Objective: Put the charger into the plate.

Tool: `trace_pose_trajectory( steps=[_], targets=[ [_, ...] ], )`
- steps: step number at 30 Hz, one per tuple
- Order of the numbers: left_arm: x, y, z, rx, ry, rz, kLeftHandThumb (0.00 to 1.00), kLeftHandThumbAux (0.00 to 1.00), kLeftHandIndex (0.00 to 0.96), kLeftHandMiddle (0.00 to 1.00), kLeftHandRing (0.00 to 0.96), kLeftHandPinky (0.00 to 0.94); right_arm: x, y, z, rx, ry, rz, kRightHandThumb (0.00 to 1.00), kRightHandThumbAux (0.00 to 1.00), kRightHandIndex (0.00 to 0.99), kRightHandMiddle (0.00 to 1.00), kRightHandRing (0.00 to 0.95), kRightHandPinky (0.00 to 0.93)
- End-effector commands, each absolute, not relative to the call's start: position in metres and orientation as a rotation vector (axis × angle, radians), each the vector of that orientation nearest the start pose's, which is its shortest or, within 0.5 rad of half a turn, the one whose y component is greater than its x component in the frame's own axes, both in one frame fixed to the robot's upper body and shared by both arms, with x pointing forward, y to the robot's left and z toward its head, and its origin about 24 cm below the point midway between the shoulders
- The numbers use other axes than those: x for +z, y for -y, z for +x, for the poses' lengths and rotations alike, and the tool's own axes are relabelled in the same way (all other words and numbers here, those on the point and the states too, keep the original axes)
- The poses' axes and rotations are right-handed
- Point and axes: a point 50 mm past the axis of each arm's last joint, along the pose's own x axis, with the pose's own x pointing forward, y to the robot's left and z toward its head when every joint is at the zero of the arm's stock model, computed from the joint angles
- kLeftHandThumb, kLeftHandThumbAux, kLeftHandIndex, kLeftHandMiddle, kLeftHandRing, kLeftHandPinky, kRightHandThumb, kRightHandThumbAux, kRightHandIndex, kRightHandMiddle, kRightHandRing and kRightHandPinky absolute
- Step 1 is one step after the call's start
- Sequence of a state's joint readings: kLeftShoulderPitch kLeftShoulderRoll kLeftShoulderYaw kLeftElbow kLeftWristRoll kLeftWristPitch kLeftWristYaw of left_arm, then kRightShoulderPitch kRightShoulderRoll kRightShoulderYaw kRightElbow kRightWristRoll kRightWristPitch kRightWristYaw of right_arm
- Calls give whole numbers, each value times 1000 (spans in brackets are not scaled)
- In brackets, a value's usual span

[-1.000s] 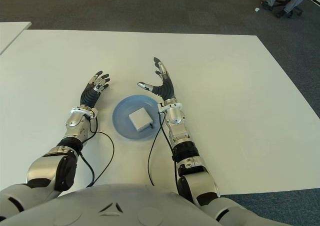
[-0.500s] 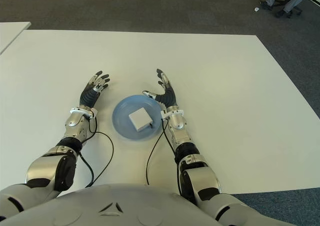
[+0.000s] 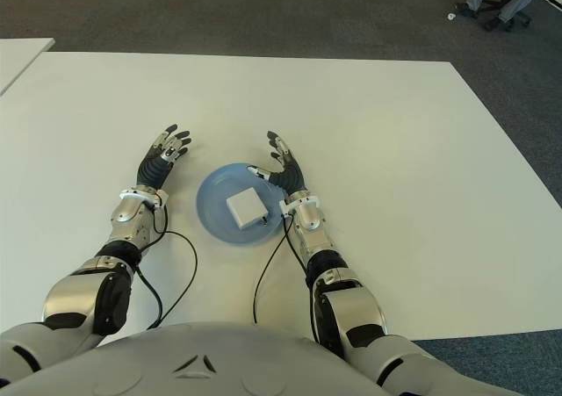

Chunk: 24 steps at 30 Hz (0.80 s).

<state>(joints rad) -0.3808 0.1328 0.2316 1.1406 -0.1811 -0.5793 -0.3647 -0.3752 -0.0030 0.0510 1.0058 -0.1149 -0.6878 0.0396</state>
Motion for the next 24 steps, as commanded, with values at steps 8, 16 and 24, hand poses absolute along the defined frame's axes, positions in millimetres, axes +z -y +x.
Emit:
trace_pose_trajectory(
  steps=[8, 16, 24],
  targets=[
    [-77, -207, 244, -52, -340, -161, 0, 475, 15, 180, 158, 107, -16, 129, 296, 183, 21, -98, 0, 798, 70, 54, 39, 59],
    [-77, -211, 243, -53, -343, -153, 0, 475, 14, 179, 158, 110, -21, 146, 296, 115, -10, -46, 0, 818, 61, 69, 37, 47],
    [-77, -213, 242, -54, -344, -148, 0, 472, 9, 172, 153, 106, -22, 147, 296, 64, -8, 21, 0, 829, 52, 69, 29, 36]
  ],
)
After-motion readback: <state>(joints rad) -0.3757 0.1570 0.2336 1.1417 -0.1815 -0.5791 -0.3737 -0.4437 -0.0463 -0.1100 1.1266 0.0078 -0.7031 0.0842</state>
